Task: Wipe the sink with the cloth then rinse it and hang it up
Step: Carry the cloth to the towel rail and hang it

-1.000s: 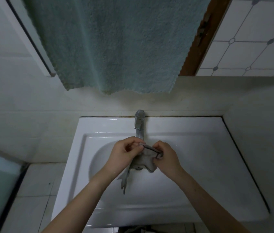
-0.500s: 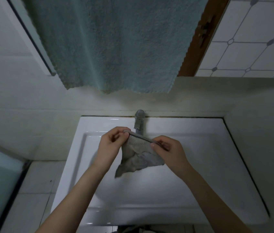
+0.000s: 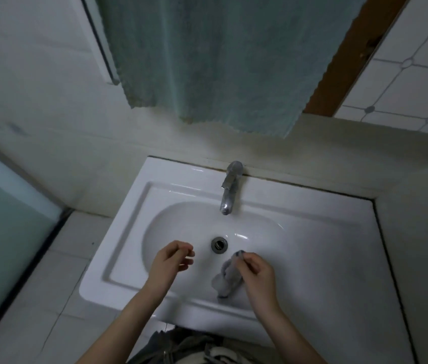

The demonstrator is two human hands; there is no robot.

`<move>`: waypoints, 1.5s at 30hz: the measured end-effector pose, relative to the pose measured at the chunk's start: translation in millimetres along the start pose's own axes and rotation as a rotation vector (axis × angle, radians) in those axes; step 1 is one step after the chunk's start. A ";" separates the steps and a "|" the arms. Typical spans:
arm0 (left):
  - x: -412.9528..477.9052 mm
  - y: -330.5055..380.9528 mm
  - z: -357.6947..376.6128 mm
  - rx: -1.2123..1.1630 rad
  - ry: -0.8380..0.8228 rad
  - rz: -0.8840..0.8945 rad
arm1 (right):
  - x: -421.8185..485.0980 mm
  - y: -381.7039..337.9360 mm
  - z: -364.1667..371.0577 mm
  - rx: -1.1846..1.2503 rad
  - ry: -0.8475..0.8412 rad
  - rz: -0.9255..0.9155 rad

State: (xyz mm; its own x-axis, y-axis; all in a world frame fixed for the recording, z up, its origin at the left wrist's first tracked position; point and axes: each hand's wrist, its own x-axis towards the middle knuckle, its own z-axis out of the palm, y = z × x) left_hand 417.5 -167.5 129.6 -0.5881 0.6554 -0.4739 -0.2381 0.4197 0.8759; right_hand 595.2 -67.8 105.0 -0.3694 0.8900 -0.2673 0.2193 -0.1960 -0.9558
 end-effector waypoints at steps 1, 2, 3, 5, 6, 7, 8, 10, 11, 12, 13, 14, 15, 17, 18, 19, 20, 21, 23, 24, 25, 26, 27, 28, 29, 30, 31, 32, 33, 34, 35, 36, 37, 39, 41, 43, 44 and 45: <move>-6.6 -8.0 -4.9 -0.017 0.033 -0.015 | 0.3 1.2 -0.5 0.013 -0.018 0.009; -13.1 -15.1 -9.6 -0.033 0.066 -0.022 | 1.2 1.1 -0.3 0.024 -0.040 0.007; -20.2 -20.3 -14.5 -0.042 0.100 -0.029 | 1.0 -1.2 1.0 0.033 -0.065 0.001; -34.0 -27.7 -25.0 -0.059 0.172 -0.042 | -2.4 -10.1 7.8 0.052 -0.090 -0.025; -41.4 -30.2 -30.8 -0.064 0.199 -0.040 | -5.1 -16.1 12.5 0.059 -0.084 -0.042; -49.1 -31.1 -36.4 -0.065 0.223 -0.032 | -8.0 -23.2 17.0 0.066 -0.075 -0.061; -57.2 -32.5 -42.4 -0.071 0.246 -0.020 | -11.1 -31.2 21.5 0.075 -0.074 -0.082; -74.4 -35.7 -56.7 -0.107 0.313 0.003 | -20.6 -52.8 31.3 0.096 -0.112 -0.131; -82.9 -37.3 -64.7 -0.132 0.354 0.014 | -26.9 -65.1 37.2 0.112 -0.137 -0.155; -92.1 -40.0 -73.1 -0.159 0.396 0.023 | -34.5 -77.6 43.5 0.131 -0.162 -0.175; -101.7 -42.6 -81.3 -0.188 0.435 0.032 | -42.7 -89.6 49.8 0.148 -0.189 -0.194; -112.4 -45.5 -89.8 -0.211 0.470 0.043 | -52.2 -101.1 56.7 0.163 -0.220 -0.215; -123.2 -48.8 -98.5 -0.227 0.504 0.058 | -62.5 -110.7 63.8 0.168 -0.257 -0.244; -147.6 -58.2 -116.7 -0.251 0.571 0.085 | -86.8 -127.0 79.0 0.170 -0.337 -0.303; -160.9 -64.6 -126.1 -0.266 0.603 0.095 | -100.0 -133.7 87.1 0.174 -0.375 -0.329; -175.0 -73.0 -136.0 -0.280 0.636 0.101 | -112.9 -138.0 95.5 0.178 -0.413 -0.356; -189.0 -83.1 -145.5 -0.290 0.671 0.099 | -125.8 -140.9 104.2 0.183 -0.451 -0.377; -203.7 -94.8 -155.3 -0.297 0.707 0.091 | -138.6 -141.8 113.6 0.185 -0.483 -0.394; -236.6 -118.7 -173.9 -0.303 0.765 0.080 | -164.2 -138.5 133.2 0.190 -0.521 -0.413; -254.8 -131.0 -182.8 -0.304 0.788 0.072 | -177.3 -134.4 143.1 0.192 -0.534 -0.416; -273.1 -143.0 -191.2 -0.311 0.810 0.061 | -190.0 -129.3 152.6 0.188 -0.545 -0.415; -292.3 -155.1 -199.3 -0.320 0.834 0.044 | -203.1 -123.7 161.8 0.179 -0.557 -0.411; -312.6 -167.9 -207.7 -0.332 0.859 0.030 | -216.5 -116.7 171.1 0.163 -0.571 -0.412; -332.8 -180.3 -215.4 -0.343 0.887 0.014 | -229.5 -109.1 180.0 0.139 -0.591 -0.417; -352.7 -193.3 -222.7 -0.356 0.917 -0.002 | -241.1 -100.4 188.4 0.108 -0.615 -0.423; -371.4 -206.3 -229.9 -0.371 0.951 -0.017 | -252.5 -91.0 197.5 0.072 -0.648 -0.423; -389.3 -219.4 -236.5 -0.387 0.987 -0.032 | -263.2 -80.2 206.7 0.027 -0.690 -0.418; -405.9 -232.6 -242.4 -0.404 1.023 -0.048 | -274.6 -68.7 216.4 -0.024 -0.742 -0.405; -421.5 -246.2 -247.8 -0.422 1.057 -0.065 | -285.4 -56.2 226.7 -0.074 -0.798 -0.384; -436.0 -259.2 -252.4 -0.440 1.090 -0.087 | -296.0 -43.9 237.1 -0.119 -0.855 -0.356; -449.4 -272.1 -255.2 -0.456 1.121 -0.115 | -305.4 -32.0 247.3 -0.162 -0.899 -0.331; -461.7 -285.6 -257.3 -0.469 1.149 -0.144 | -313.7 -20.8 257.6 -0.204 -0.935 -0.312; -472.6 -299.3 -259.3 -0.481 1.174 -0.172 | -320.8 -10.6 268.1 -0.250 -0.972 -0.303; -490.1 -326.8 -263.9 -0.517 1.217 -0.243 | -333.4 6.8 291.1 -0.342 -1.052 -0.301; -499.5 -350.0 -270.2 -0.558 1.247 -0.318 | -340.3 19.9 316.9 -0.396 -1.094 -0.285; -502.0 -364.6 -282.8 -0.587 1.273 -0.379 | -345.5 28.8 348.0 -0.428 -1.131 -0.270; -500.4 -368.5 -291.9 -0.596 1.285 -0.405 | -346.8 33.0 365.3 -0.440 -1.150 -0.264; -496.6 -370.7 -302.6 -0.598 1.294 -0.426 | -346.8 36.6 383.9 -0.448 -1.164 -0.258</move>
State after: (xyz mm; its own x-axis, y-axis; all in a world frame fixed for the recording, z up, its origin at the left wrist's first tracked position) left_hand 563.9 -838.5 67.7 -0.5797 -0.5809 -0.5714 -0.6505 -0.0924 0.7539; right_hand 384.7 -541.6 115.5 -0.9679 -0.0482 -0.2468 0.2234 0.2861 -0.9318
